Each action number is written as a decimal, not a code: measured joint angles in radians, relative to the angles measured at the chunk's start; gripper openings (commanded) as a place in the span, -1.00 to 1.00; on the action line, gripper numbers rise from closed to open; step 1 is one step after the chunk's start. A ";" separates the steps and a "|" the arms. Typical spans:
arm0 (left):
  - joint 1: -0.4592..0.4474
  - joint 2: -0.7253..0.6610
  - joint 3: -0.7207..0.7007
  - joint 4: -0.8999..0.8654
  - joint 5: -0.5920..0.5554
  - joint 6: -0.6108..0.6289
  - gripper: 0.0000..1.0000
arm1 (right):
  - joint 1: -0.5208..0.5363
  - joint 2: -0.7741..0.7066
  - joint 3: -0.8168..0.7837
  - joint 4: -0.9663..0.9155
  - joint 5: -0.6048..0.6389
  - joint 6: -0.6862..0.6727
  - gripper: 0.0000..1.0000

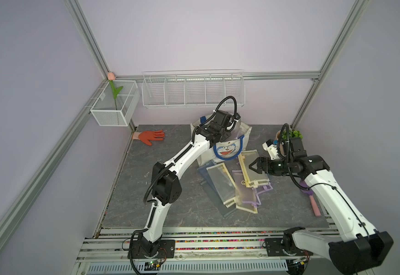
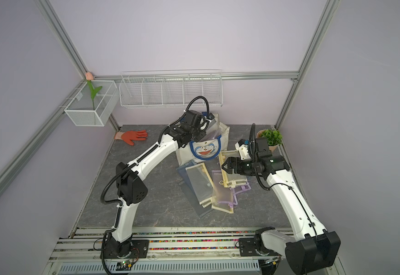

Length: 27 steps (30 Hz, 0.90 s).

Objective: Put the pencil pouch into the canvas bag
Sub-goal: Place the pencil pouch in the canvas bag, then pick up the pencil pouch.

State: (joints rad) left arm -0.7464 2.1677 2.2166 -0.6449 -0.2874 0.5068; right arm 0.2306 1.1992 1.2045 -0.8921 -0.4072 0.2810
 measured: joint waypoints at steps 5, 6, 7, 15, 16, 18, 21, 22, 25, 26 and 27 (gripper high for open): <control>-0.003 -0.016 0.029 -0.033 0.020 -0.032 -0.42 | 0.000 0.015 0.001 0.002 0.000 0.000 0.80; -0.004 -0.019 0.037 -0.039 0.020 -0.038 -0.40 | 0.000 0.018 0.001 0.002 0.000 0.000 0.80; -0.008 -0.025 0.048 -0.048 0.021 -0.051 -0.35 | 0.000 0.019 0.001 0.002 0.000 0.000 0.81; -0.082 -0.294 -0.167 -0.072 0.017 -0.306 0.02 | 0.001 0.046 -0.008 0.016 -0.005 0.000 0.83; -0.095 -0.362 -0.247 -0.065 0.024 -0.367 0.07 | 0.003 0.054 -0.013 0.021 -0.008 0.001 0.84; -0.114 -0.502 -0.423 -0.033 0.050 -0.498 0.22 | 0.018 0.080 -0.025 0.032 -0.014 0.004 0.85; -0.114 -0.705 -0.727 0.059 0.105 -0.721 0.25 | 0.059 0.132 -0.036 0.058 -0.025 0.008 0.86; -0.113 -0.747 -0.805 0.083 0.120 -0.779 0.25 | 0.074 0.151 -0.038 0.068 -0.029 0.009 0.86; -0.109 -0.842 -1.046 0.188 0.180 -0.962 0.22 | 0.123 0.218 -0.039 0.111 -0.038 0.012 0.90; -0.106 -0.854 -1.118 0.233 0.201 -1.018 0.20 | 0.137 0.246 -0.039 0.130 -0.046 0.014 0.92; -0.104 -0.856 -1.175 0.274 0.222 -1.065 0.17 | 0.149 0.276 -0.039 0.153 -0.056 0.017 0.94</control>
State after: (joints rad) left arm -0.8505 1.3113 1.0416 -0.3714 -0.0650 -0.5583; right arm 0.3794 1.4750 1.1652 -0.7395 -0.4637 0.2981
